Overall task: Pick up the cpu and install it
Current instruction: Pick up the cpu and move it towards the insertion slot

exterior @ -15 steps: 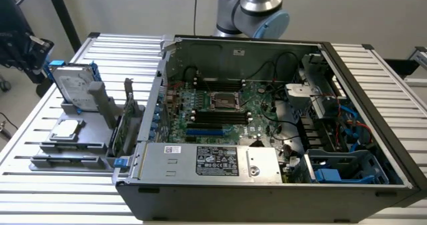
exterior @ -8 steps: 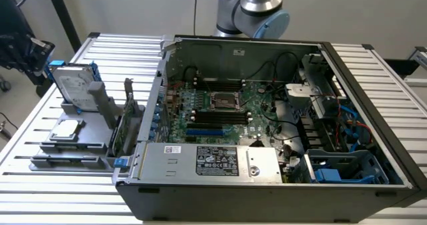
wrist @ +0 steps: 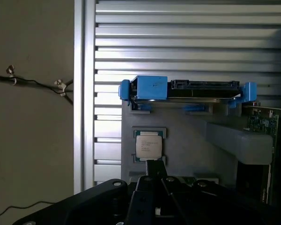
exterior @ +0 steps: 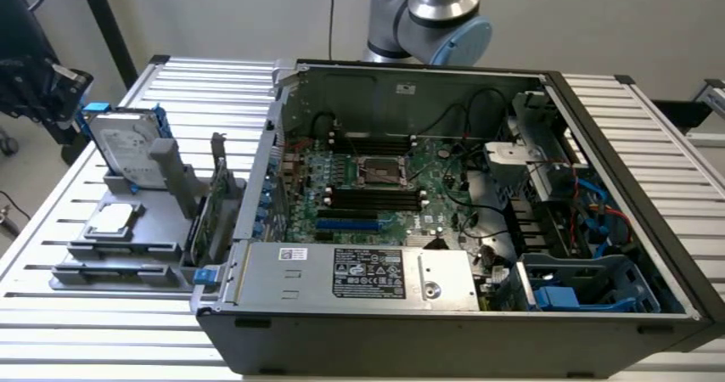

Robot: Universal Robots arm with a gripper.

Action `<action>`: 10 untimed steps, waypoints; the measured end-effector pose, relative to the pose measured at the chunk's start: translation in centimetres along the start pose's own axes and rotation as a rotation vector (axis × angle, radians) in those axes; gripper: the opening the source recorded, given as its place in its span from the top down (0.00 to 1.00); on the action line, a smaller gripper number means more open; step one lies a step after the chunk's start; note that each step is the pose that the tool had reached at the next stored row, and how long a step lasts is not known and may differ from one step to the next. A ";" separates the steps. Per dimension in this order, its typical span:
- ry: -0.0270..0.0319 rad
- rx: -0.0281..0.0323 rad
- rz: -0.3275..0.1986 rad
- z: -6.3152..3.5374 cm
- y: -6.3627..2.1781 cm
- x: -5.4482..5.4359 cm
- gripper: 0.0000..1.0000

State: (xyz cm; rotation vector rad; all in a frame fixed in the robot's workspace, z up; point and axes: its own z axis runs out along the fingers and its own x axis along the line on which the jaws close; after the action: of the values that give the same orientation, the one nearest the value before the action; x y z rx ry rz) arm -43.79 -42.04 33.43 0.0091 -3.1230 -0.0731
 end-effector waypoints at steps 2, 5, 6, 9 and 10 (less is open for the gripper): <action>0.0000 0.0000 0.000 0.00 0.00 0.0 0.85; 0.0000 0.0000 0.000 0.00 0.00 0.0 0.80; 0.0000 0.0000 0.000 0.00 0.00 0.0 0.74; 0.0000 0.0000 0.000 0.00 0.00 0.0 0.62; 0.0000 0.0006 0.000 0.01 0.00 0.0 0.56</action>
State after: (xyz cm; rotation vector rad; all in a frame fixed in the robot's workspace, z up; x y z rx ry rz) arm -43.78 -42.05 33.41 0.0092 -3.1230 -0.0721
